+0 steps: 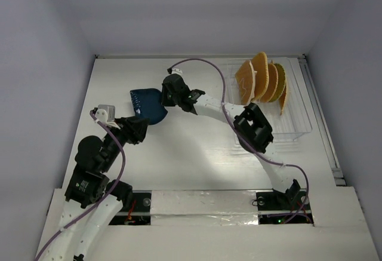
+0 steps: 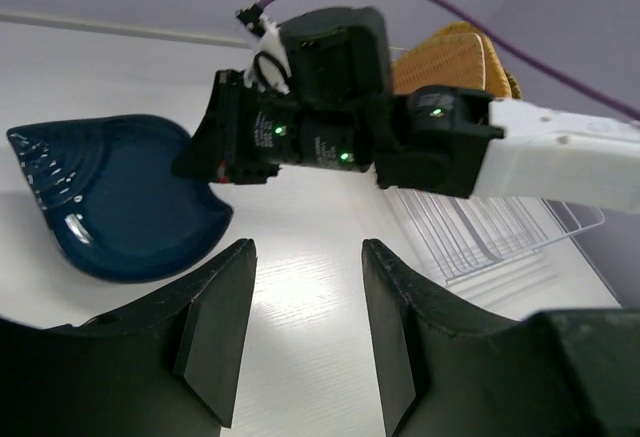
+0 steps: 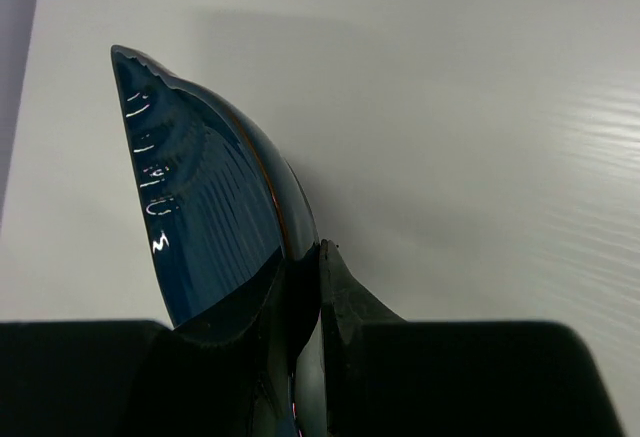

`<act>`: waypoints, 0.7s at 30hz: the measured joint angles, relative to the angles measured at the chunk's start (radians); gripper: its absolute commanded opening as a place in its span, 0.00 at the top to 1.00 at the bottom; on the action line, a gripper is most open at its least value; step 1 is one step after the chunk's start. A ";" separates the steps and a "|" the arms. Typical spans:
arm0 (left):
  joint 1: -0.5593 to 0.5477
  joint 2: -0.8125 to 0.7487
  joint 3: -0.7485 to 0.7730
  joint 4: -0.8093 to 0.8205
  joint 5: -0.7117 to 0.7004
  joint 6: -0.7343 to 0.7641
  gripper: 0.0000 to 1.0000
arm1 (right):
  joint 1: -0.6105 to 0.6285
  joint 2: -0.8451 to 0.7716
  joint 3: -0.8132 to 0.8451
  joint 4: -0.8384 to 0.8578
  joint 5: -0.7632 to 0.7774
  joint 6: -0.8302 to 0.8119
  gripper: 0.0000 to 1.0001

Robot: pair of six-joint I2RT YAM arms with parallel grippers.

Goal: Unload the plates from the dish rack

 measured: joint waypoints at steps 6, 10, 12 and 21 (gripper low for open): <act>0.000 0.002 0.000 0.001 0.001 0.000 0.56 | -0.002 0.113 0.046 0.069 -0.078 0.145 0.99; 0.000 0.002 0.000 0.001 0.002 0.000 0.55 | -0.006 0.139 0.048 0.090 -0.103 0.219 0.93; 0.000 0.002 0.000 0.001 0.003 -0.001 0.55 | -0.007 0.146 0.048 0.105 -0.114 0.246 0.91; 0.000 0.001 -0.001 0.002 0.009 -0.001 0.55 | -0.021 0.166 0.032 0.169 -0.159 0.335 0.78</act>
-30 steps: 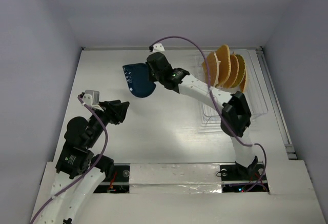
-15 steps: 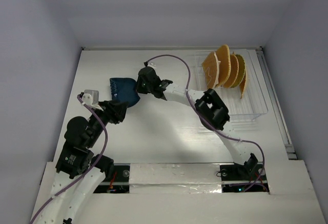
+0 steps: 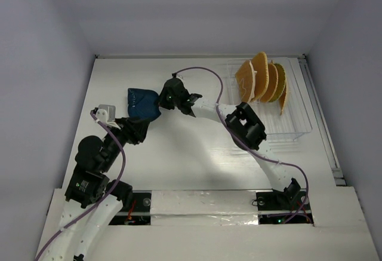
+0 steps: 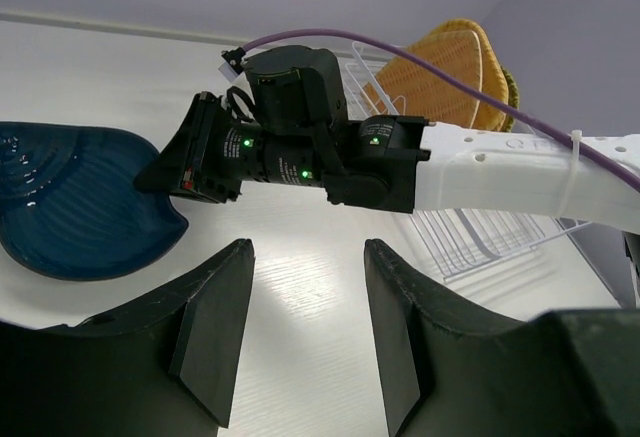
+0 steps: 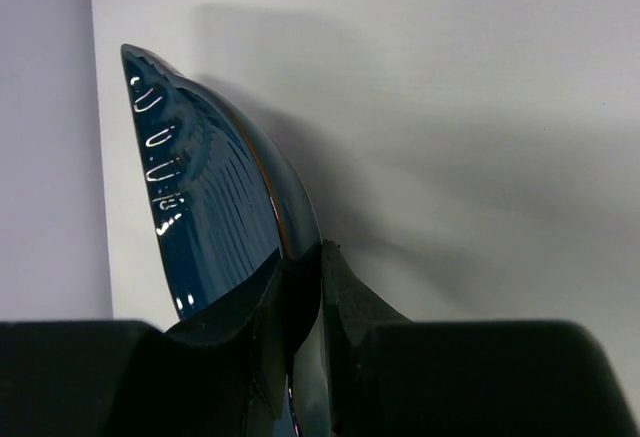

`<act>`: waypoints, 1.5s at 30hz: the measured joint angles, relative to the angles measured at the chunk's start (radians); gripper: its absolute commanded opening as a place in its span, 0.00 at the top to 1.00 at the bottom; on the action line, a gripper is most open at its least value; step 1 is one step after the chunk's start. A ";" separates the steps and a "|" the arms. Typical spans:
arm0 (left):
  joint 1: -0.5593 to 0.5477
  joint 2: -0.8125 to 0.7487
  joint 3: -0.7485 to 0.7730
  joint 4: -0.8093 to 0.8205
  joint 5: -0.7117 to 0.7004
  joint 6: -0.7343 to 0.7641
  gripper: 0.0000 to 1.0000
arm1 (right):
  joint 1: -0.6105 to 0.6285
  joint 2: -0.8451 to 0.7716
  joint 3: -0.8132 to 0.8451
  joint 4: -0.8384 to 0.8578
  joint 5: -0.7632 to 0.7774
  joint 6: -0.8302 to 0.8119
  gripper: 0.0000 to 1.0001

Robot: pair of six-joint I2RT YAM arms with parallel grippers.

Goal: Unload the plates from the dish rack

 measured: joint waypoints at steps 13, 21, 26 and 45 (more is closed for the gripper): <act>0.000 -0.002 -0.001 0.000 0.003 0.000 0.55 | -0.001 0.000 0.000 0.001 -0.013 0.023 0.73; 0.000 -0.003 -0.001 0.000 0.003 0.000 0.55 | -0.001 0.000 0.000 0.001 -0.021 0.023 0.66; 0.000 -0.003 -0.001 0.000 0.003 0.000 0.55 | -0.001 0.000 0.000 -0.005 -0.033 0.017 0.63; 0.000 -0.013 -0.001 0.000 -0.001 0.000 0.55 | -0.001 -0.019 -0.084 0.035 -0.193 0.029 0.36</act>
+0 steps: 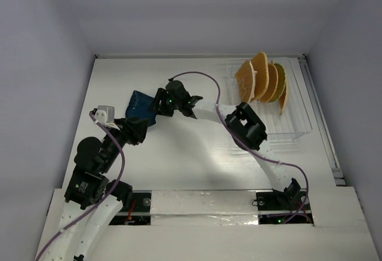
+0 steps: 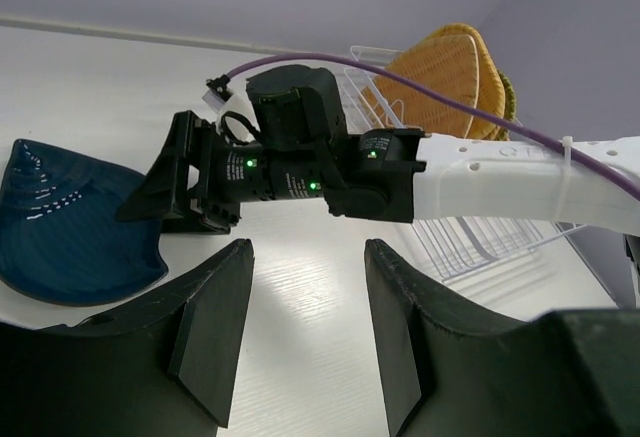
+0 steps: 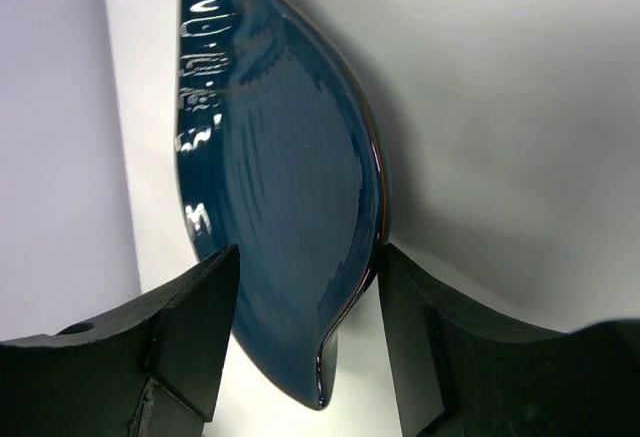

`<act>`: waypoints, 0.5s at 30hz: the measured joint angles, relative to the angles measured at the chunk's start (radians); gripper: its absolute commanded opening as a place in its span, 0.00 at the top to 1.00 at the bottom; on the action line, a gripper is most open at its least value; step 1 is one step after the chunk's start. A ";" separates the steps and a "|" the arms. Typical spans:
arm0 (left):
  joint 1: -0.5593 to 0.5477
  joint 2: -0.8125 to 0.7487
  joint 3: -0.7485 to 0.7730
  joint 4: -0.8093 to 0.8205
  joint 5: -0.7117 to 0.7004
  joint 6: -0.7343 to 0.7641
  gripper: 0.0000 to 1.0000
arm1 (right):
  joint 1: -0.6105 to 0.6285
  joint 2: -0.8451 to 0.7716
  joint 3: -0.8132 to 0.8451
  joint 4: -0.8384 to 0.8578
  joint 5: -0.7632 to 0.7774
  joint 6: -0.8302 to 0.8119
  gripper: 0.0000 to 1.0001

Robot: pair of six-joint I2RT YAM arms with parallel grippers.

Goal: Unload the plates from the dish rack

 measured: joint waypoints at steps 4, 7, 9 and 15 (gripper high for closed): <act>0.000 0.001 0.000 0.000 0.000 0.000 0.55 | 0.002 0.016 0.055 -0.005 -0.037 0.003 0.31; 0.000 0.000 0.000 0.000 0.000 0.000 0.55 | 0.003 0.013 0.056 0.002 -0.021 -0.004 0.01; 0.000 -0.001 0.000 0.000 -0.001 0.000 0.54 | 0.003 -0.005 0.038 -0.021 0.034 -0.039 0.00; 0.000 -0.008 0.000 0.000 0.000 0.000 0.52 | -0.012 -0.252 -0.173 -0.100 0.248 -0.167 0.16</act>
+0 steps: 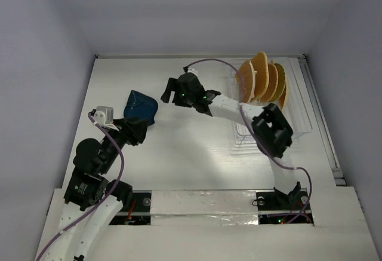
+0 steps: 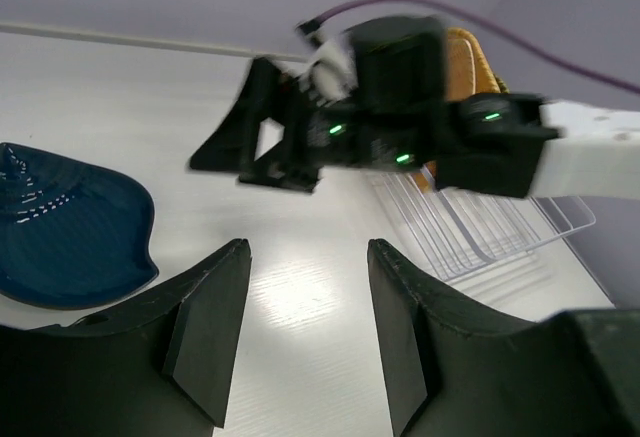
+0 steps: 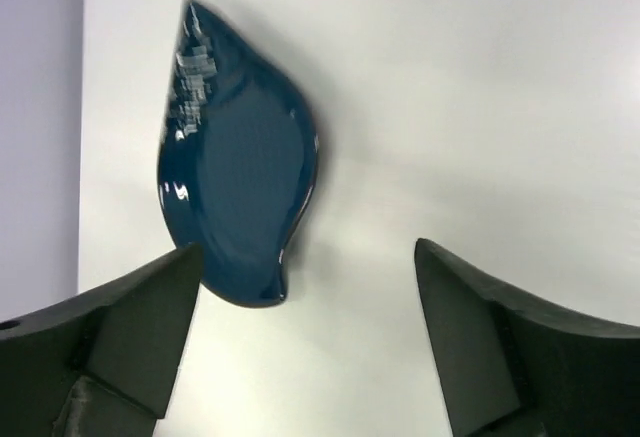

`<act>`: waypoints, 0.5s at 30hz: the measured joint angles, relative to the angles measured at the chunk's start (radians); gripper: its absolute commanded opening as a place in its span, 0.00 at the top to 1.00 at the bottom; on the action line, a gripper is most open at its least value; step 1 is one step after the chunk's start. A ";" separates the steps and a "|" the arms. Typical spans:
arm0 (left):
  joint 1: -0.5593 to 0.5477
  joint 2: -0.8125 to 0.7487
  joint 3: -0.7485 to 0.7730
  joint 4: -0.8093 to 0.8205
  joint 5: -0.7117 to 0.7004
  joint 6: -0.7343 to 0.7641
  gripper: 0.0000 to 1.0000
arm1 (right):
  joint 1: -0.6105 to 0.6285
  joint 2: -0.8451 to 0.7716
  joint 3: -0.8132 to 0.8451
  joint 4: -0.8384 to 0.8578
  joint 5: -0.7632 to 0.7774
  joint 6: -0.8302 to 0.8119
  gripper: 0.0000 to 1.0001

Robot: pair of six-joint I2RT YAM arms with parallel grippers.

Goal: Unload the plates from the dish rack

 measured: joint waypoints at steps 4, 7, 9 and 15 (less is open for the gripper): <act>-0.001 -0.013 0.000 0.001 0.000 0.000 0.51 | -0.029 -0.243 -0.119 -0.025 0.151 -0.110 0.85; -0.003 -0.018 0.000 0.002 0.000 0.000 0.50 | -0.057 -0.436 -0.182 -0.048 0.277 -0.206 0.99; -0.008 -0.022 -0.002 0.003 0.000 0.000 0.50 | -0.093 -0.558 -0.225 -0.071 0.336 -0.263 0.95; -0.010 -0.030 -0.004 0.006 -0.002 0.000 0.50 | -0.231 -0.738 -0.263 -0.196 0.475 -0.383 0.41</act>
